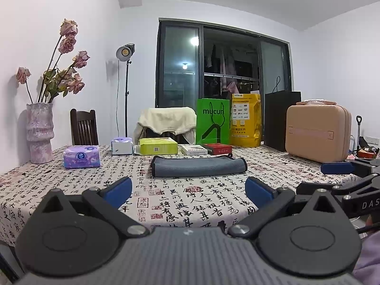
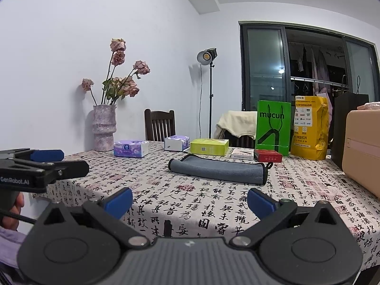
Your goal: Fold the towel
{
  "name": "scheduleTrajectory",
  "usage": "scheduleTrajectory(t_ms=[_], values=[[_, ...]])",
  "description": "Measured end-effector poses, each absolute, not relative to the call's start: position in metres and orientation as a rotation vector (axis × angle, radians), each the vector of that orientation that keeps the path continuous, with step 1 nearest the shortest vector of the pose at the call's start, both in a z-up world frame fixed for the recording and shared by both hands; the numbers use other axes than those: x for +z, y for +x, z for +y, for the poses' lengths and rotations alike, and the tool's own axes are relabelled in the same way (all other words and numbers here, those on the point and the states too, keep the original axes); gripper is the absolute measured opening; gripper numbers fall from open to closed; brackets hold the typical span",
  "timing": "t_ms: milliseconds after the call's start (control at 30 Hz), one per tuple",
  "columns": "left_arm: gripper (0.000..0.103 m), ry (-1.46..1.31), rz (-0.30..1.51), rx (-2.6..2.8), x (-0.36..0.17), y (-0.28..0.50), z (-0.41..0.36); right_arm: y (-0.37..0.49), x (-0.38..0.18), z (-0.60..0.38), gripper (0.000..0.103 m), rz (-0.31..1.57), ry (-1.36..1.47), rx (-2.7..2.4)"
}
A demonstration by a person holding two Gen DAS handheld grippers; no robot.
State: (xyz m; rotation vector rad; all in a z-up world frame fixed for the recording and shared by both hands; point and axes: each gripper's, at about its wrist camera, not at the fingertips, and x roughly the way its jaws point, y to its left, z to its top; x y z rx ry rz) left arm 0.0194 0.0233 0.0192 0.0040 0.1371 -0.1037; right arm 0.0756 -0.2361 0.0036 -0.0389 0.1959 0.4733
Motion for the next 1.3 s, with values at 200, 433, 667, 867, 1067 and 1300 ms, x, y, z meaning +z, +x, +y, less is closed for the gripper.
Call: scheduleTrajectory(t_ms=[200,433,667,867,1067,1300], values=[[0.103,0.007,0.138,-0.107,0.0187,0.0199,0.0236,0.0757,0.0033,-0.2366,0.103,0.195,-0.041,0.477],[0.103,0.007,0.142,-0.104,0.0171,0.0209,0.0242,0.0759,0.003,-0.236,0.103,0.199,-0.04,0.474],[0.103,0.01,0.142,-0.107,0.017,0.0204,0.0241,0.0761,0.0026,-0.2362,0.103,0.199,-0.04,0.475],[0.103,0.017,0.135,-0.113,0.0182,0.0191,0.0234,0.0761,0.0023,-0.236,0.103,0.199,-0.041,0.475],[0.103,0.011,0.136,-0.105,0.0185,0.0192,0.0238,0.0762,0.0006,-0.2359,0.103,0.198,-0.043,0.474],[0.103,0.012,0.136,-0.113,0.0178,0.0186,0.0237,0.0762,0.0004,-0.2364,0.103,0.198,-0.043,0.474]])
